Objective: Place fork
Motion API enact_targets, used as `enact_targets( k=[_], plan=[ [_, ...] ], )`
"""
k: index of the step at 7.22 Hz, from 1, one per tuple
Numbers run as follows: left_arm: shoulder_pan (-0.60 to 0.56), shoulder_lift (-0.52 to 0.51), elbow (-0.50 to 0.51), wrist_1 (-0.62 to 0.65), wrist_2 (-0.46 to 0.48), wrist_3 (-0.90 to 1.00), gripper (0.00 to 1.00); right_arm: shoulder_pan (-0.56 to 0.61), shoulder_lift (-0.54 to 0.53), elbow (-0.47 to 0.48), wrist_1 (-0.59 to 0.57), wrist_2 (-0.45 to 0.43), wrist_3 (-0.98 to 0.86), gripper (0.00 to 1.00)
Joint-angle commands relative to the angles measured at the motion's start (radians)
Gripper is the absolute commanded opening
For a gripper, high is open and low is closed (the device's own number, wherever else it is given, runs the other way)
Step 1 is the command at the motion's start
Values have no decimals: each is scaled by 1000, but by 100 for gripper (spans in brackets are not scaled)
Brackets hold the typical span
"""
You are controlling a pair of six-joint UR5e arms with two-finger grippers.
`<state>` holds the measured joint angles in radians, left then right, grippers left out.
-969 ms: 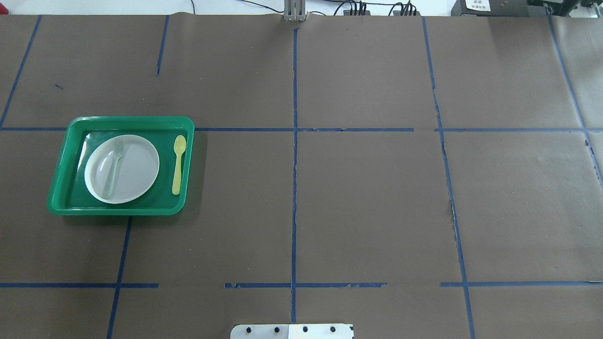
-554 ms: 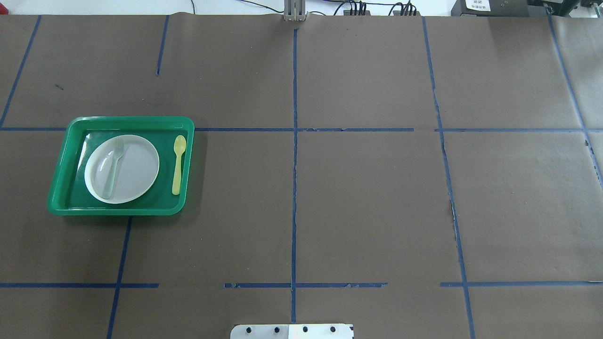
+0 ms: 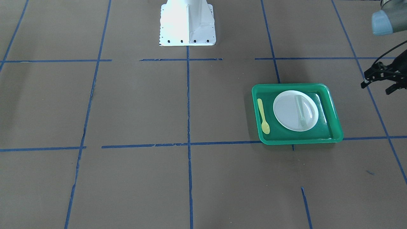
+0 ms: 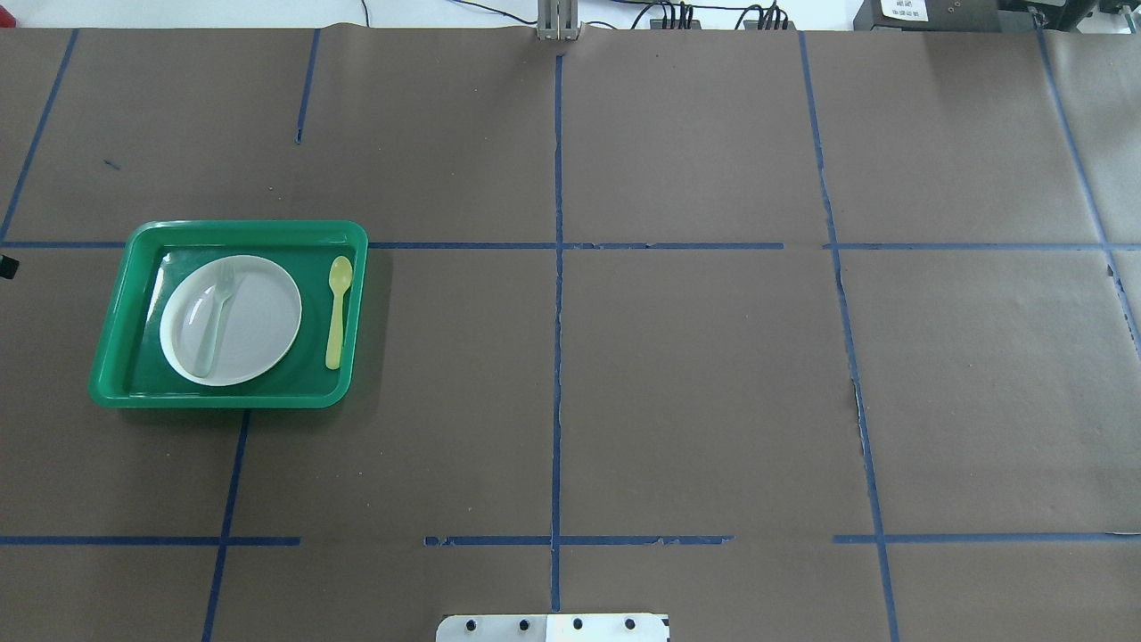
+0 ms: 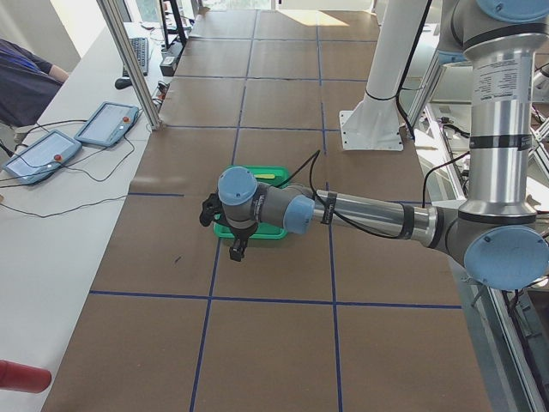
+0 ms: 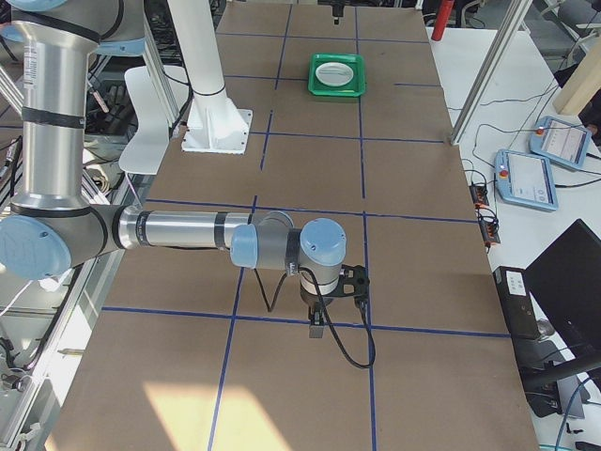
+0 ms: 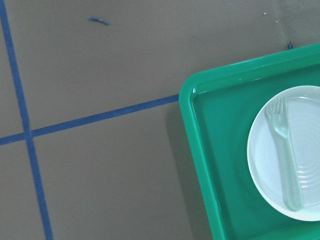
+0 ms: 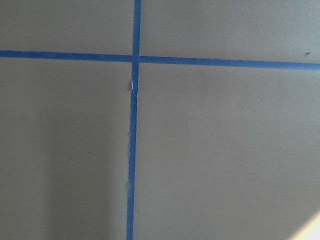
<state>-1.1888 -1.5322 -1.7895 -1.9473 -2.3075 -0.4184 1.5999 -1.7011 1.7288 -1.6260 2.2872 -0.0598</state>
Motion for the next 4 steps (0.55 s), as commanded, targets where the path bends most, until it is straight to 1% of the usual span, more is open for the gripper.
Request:
enact_targets(
  k=[1,2,4],
  plan=[
    [183,-90,33,-87,123,-277,100,0,0,0,0,0,0,100],
    [242,-136,65,-88,172,-356,100,0,0,0,0,0,0,100],
    [317,-175,97,-88,210,-468,98,0,0,0,0,0,0,100]
  ],
)
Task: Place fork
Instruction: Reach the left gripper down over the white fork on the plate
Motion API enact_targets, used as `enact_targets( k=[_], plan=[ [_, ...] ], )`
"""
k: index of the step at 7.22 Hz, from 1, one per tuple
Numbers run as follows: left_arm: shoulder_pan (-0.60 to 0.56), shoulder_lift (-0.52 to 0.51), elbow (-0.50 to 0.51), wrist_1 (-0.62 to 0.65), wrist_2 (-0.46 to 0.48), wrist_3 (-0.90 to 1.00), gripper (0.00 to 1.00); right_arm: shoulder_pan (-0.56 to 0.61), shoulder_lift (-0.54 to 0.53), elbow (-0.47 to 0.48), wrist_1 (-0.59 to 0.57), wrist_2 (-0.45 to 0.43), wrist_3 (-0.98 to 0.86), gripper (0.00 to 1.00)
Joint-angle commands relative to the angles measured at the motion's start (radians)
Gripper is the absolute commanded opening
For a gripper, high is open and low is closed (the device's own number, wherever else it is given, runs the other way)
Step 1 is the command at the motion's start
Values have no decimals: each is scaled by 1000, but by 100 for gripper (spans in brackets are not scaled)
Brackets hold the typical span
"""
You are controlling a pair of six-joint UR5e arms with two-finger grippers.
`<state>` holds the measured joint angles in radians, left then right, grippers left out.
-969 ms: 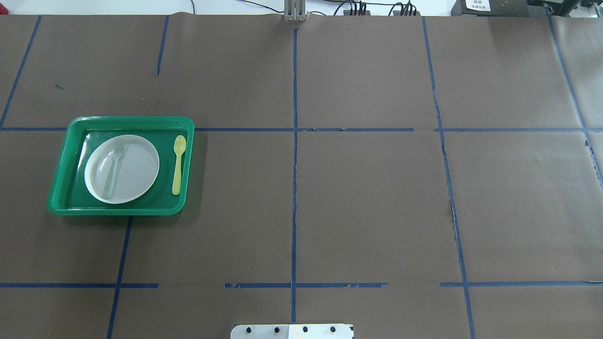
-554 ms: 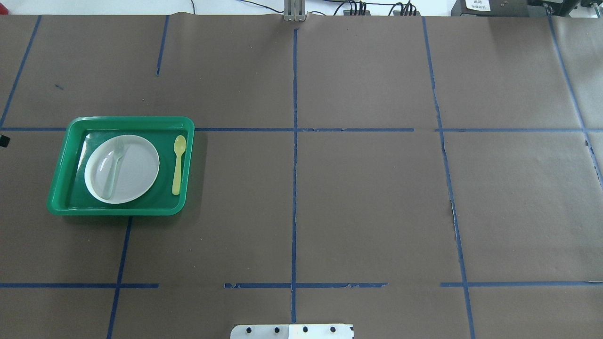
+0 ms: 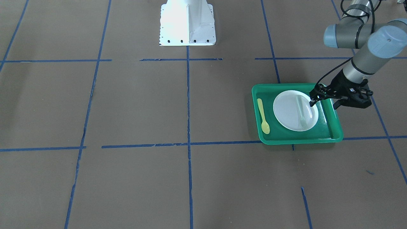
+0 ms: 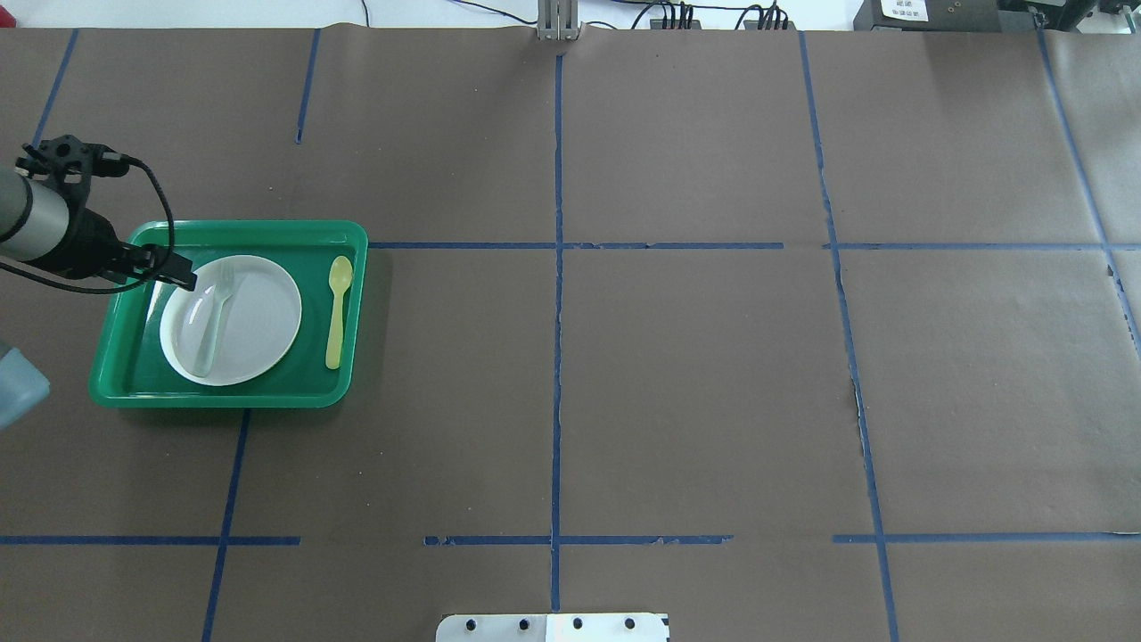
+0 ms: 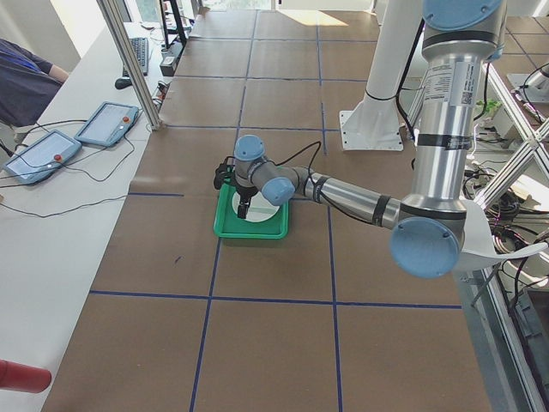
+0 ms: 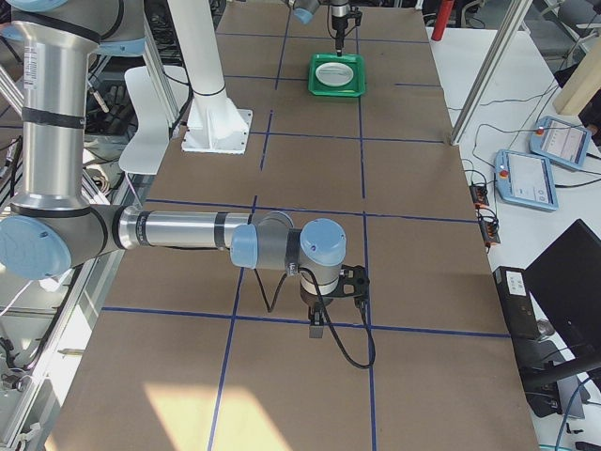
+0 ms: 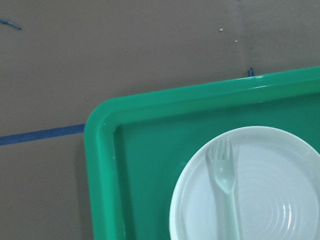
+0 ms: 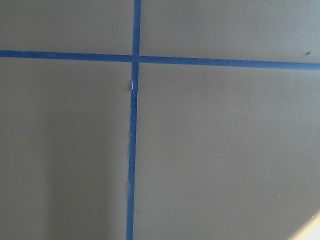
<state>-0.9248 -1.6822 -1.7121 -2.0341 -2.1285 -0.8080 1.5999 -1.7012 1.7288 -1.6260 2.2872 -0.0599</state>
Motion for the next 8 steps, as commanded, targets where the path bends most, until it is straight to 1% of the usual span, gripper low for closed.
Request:
enact_targets(
  k=[1,2,3,4,8],
  plan=[
    [70,-27,28,-3,36,-95,85,0,0,0,0,0,0,100],
    [75,-25,41,-5,35,-99,74,0,0,0,0,0,0,100],
    [78,-27,49,-6,35,-97,74,0,0,0,0,0,0,100],
    [92,-25,61,-6,33,-99,71,0,0,0,0,0,0,100],
    [106,-25,83,-6,24,-100,70,0,0,0,0,0,0,100]
  ],
)
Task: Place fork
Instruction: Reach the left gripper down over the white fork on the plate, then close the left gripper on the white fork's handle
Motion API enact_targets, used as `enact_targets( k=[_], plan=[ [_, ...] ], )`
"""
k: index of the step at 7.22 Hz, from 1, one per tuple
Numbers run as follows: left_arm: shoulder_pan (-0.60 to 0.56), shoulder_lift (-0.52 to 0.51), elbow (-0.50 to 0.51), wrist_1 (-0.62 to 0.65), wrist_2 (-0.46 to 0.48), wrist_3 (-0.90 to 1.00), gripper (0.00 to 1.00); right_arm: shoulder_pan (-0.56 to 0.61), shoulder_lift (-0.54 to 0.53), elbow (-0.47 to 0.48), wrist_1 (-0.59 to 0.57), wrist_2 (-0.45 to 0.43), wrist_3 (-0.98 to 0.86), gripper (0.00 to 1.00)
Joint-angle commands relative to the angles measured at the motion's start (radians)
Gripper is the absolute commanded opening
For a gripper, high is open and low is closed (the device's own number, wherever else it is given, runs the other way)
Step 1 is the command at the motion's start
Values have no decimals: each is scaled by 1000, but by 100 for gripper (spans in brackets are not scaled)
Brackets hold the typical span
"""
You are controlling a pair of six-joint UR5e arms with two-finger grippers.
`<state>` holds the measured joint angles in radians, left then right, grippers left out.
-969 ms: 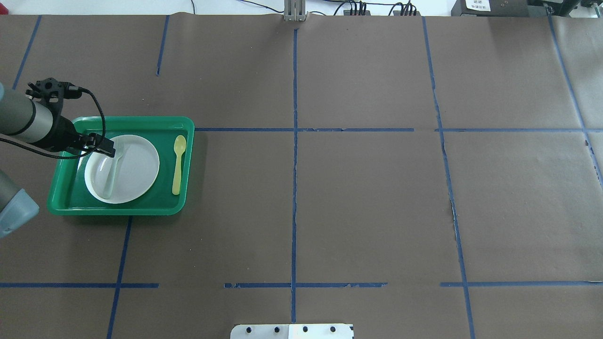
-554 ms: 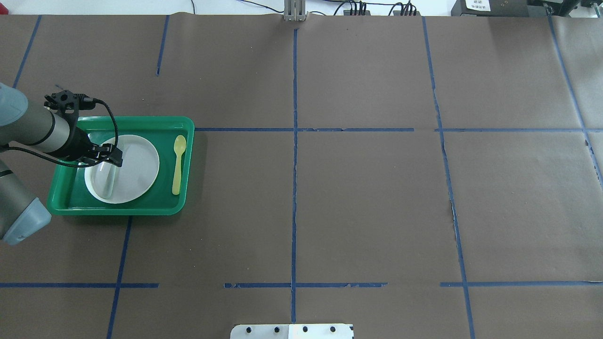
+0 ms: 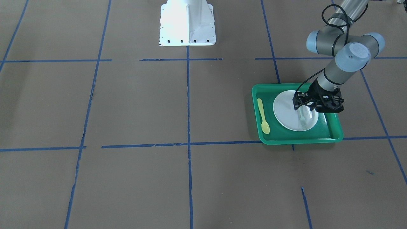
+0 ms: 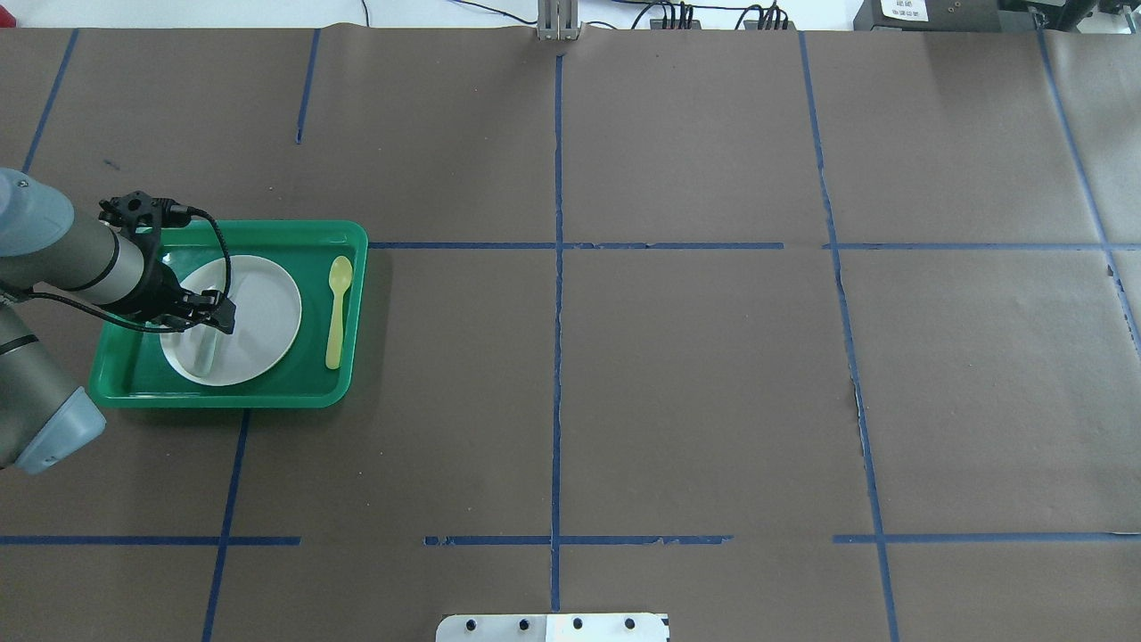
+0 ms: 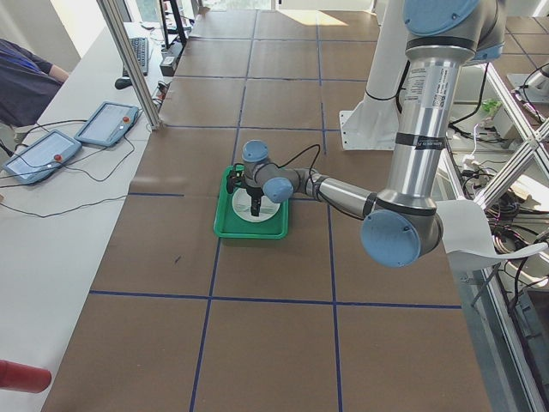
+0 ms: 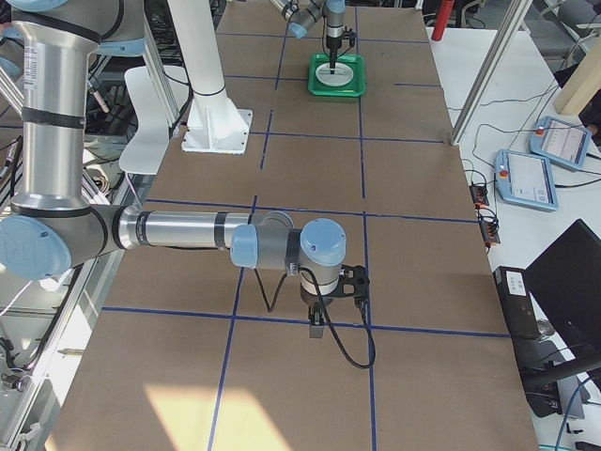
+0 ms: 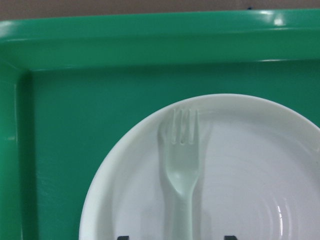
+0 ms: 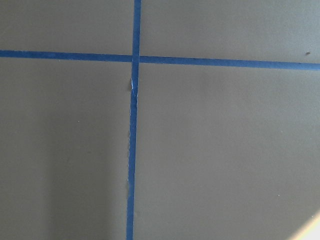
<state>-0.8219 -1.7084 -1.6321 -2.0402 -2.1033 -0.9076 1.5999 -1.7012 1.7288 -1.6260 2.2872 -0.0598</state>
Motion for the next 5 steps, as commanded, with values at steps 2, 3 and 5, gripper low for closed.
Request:
enact_targets(
  k=[2,3,5],
  plan=[
    [3,-5,5,1,-3,-7,42,0,0,0,0,0,0,100],
    [3,-4,5,2,-6,-10,36,0,0,0,0,0,0,100],
    [1,-5,-6,12,-84,-13,0,0,0,0,0,0,0,100]
  ],
)
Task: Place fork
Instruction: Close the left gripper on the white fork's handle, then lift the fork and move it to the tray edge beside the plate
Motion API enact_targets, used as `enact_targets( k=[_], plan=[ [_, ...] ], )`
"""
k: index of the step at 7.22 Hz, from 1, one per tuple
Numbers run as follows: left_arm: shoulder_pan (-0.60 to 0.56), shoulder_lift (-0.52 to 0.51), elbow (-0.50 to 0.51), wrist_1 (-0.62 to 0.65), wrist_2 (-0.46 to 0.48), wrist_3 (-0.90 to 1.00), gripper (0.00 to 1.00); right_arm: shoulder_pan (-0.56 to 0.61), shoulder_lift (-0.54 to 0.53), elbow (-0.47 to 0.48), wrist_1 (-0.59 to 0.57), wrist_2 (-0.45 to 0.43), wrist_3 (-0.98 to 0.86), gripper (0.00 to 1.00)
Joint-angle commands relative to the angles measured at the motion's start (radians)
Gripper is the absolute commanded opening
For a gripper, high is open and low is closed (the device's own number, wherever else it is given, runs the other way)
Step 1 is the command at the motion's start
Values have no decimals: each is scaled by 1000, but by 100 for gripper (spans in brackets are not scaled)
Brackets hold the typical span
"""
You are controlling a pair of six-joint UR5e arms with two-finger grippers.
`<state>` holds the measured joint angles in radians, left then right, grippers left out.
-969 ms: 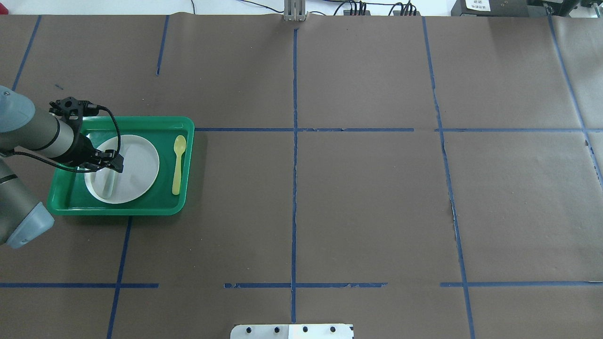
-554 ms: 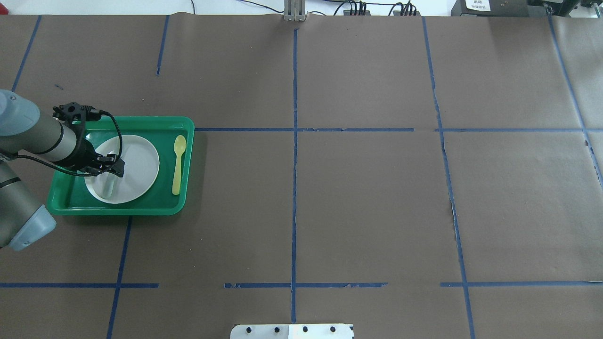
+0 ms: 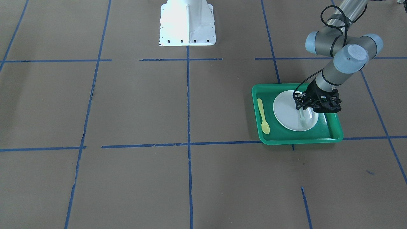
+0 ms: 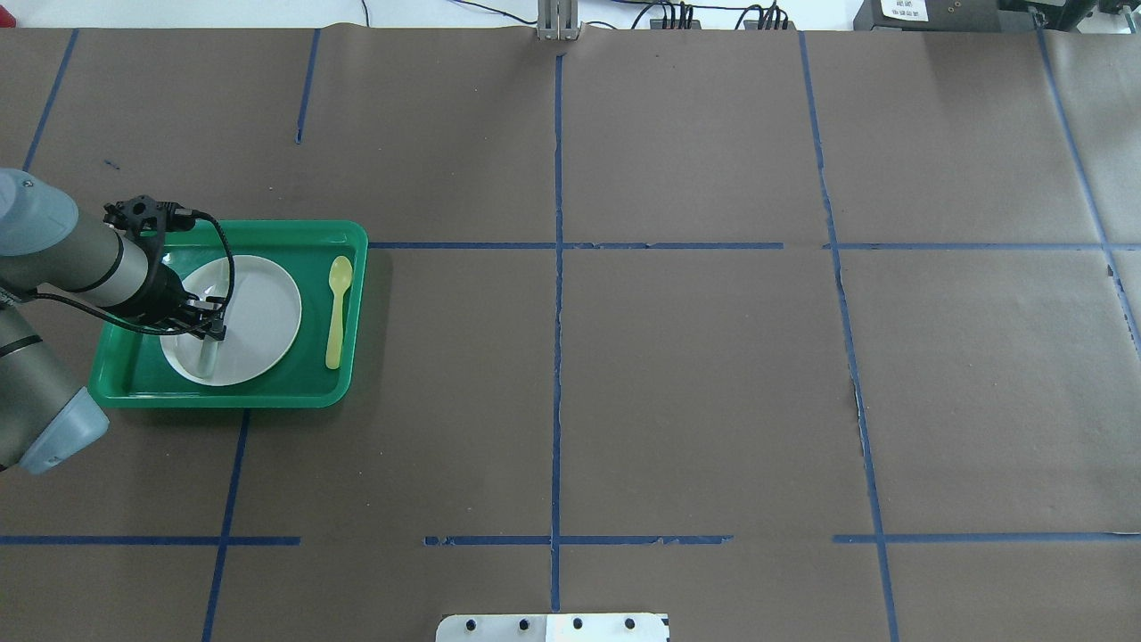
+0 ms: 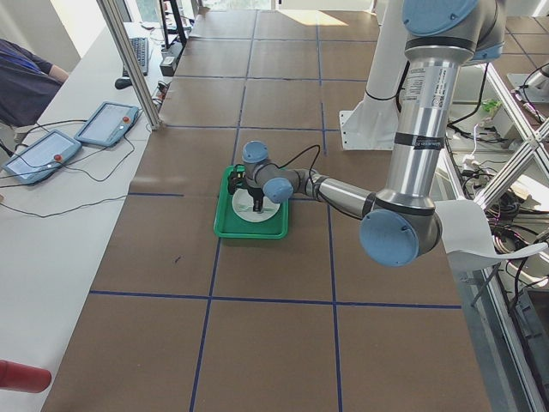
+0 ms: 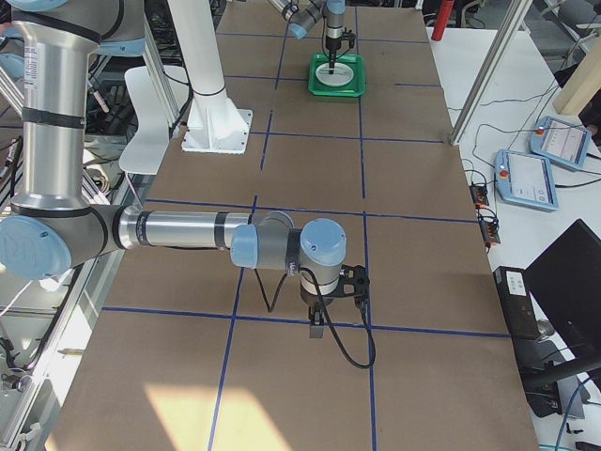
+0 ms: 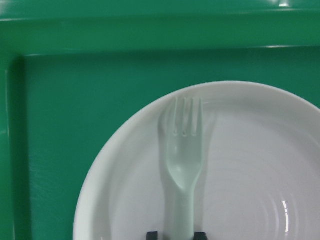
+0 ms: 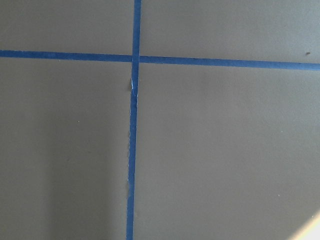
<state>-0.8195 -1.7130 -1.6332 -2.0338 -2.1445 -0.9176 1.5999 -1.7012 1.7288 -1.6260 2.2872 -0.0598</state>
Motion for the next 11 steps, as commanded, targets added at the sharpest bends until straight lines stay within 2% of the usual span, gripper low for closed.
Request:
enact_targets(
  k=[1,3,5,7,8,11],
  plan=[
    [0,-2,-11,6,-45,-3,0,0,0,0,0,0,0,100],
    [-7,-7,-40,7,-45,-10,0,0,0,0,0,0,0,100],
    [-100,-5,-43,9,-46,-47,0,0,0,0,0,0,0,100],
    [-161,50,-42,-5,-67,-5,0,0,0,0,0,0,0,100],
    [-162,87,-42,-6,-87,79,0,0,0,0,0,0,0,100],
    [-153,99,-20,-22,-89,92,0,0,0,0,0,0,0,100]
  ],
)
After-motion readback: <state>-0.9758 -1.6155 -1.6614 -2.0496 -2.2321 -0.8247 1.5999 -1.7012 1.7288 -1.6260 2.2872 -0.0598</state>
